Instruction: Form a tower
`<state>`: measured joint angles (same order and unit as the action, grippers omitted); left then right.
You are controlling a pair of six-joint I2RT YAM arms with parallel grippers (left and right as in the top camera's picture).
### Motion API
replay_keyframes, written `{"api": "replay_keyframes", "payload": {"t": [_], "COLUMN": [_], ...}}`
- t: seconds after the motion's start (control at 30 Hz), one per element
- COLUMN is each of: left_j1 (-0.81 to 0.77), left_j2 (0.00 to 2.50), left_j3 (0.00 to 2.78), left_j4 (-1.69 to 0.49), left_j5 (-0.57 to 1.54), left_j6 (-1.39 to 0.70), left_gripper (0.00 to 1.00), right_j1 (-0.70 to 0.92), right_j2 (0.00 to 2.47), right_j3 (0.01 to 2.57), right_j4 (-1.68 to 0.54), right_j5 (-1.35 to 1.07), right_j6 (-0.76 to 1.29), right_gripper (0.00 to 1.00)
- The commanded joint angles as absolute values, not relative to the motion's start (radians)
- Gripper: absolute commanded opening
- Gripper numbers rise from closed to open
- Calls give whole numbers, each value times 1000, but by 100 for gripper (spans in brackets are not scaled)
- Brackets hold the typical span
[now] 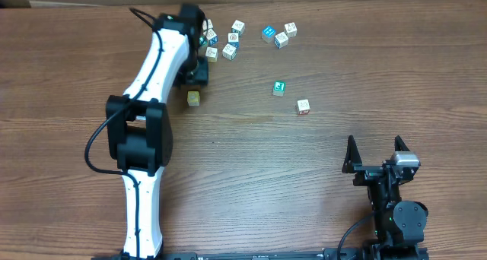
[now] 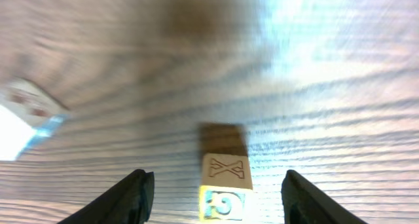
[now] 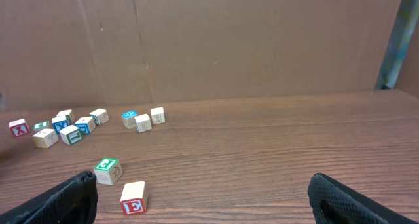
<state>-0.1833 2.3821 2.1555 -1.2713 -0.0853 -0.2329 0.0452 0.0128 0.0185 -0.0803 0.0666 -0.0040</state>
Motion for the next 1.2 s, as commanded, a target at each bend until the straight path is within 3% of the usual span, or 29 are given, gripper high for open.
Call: {"api": "replay_keyframes", "payload": {"t": [0.0, 0.07, 0.23, 0.33, 0.4, 0.77, 1.17], "left_j1": [-151, -130, -54, 3, 45, 183, 197], "left_j2": [2341, 2341, 2341, 2341, 2341, 2341, 2341], "left_j3": [2238, 2258, 2261, 2261, 2261, 2261, 2261], "left_j4": [-1282, -1281, -1286, -1303, -1315, -1349, -1349], "left_j5": [-70, -70, -70, -60, -59, -59, -59], "left_j6": [-256, -290, -380, -393, -393, -393, -392], "left_gripper": [63, 65, 85, 88, 100, 100, 100], "right_j1": [39, 39, 39, 39, 39, 39, 39], "right_j2": [3, 3, 3, 3, 3, 3, 3], "right_j3": [8, 8, 8, 8, 8, 8, 8], "right_j4": [-77, -77, -77, -77, -77, -77, -77], "right_j5": [65, 65, 65, 65, 65, 65, 65], "right_j6": [-9, -9, -9, -9, -9, -9, -9], "right_gripper": [100, 100, 100, 100, 100, 100, 100]}}
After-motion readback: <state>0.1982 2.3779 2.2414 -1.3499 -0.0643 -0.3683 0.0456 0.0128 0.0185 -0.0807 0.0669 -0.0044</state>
